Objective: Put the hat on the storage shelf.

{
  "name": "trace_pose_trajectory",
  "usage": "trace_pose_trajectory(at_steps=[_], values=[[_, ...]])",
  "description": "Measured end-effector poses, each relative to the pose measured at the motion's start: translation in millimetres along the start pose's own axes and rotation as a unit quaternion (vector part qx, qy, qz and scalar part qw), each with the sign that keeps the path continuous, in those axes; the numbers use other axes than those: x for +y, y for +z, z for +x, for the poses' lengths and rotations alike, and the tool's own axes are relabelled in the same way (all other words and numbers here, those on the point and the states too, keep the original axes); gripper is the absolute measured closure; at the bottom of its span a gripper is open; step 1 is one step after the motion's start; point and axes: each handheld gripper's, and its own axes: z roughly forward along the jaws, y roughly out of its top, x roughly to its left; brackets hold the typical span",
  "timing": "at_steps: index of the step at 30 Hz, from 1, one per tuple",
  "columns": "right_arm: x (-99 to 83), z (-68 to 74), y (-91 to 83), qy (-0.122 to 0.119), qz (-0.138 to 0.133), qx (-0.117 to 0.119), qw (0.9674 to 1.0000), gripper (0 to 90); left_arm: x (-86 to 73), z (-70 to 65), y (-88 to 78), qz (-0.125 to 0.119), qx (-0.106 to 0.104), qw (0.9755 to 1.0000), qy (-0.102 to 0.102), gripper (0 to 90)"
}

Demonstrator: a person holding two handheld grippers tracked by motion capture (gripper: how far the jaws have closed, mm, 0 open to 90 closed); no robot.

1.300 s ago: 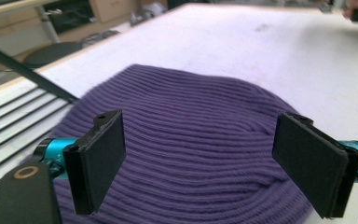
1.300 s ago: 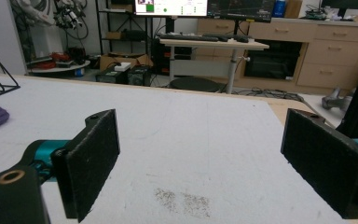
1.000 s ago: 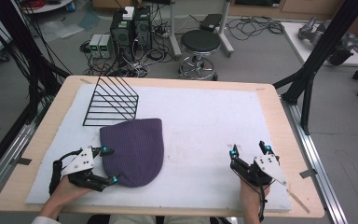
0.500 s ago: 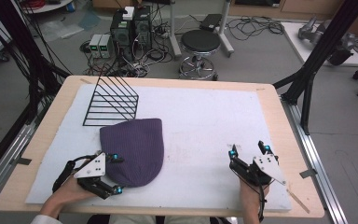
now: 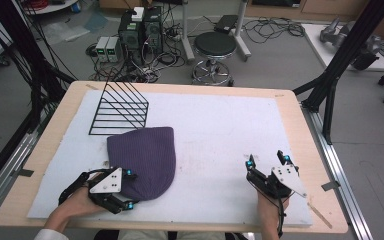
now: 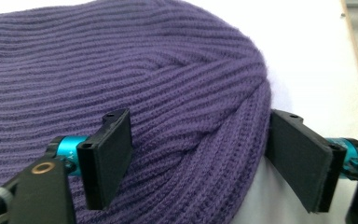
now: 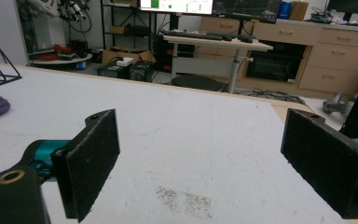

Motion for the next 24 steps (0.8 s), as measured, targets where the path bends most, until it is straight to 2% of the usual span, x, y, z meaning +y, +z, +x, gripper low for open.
trace_pose_trajectory(at_steps=[10,15,17,19,20,24], values=[[0.6,-0.4,-2.2,0.005,-0.003,-0.004,1.0000,10.8,-0.4,3.0,0.4,0.002,-0.002,0.9999,-0.011,32.4],[0.8,-0.5,-2.9,0.005,-0.005,-0.007,1.0000,10.7,0.4,3.9,-0.2,0.005,-0.003,0.9998,-0.021,44.8],[0.8,-0.5,-2.9,0.006,-0.005,-0.008,0.9999,10.7,1.1,4.6,-0.4,0.008,0.004,0.9998,-0.019,52.5],[0.8,-0.8,-2.9,0.006,-0.004,-0.007,0.9999,10.7,1.9,4.9,-0.5,0.014,0.026,0.9994,-0.021,62.9],[0.8,-0.7,-3.0,0.006,-0.004,-0.008,0.9999,10.8,2.2,4.9,-0.1,0.014,0.029,0.9992,-0.025,68.0],[0.8,-1.2,-3.3,0.006,-0.005,-0.008,0.9999,10.7,3.7,5.2,-1.4,0.021,0.033,0.9987,-0.032,75.2]])
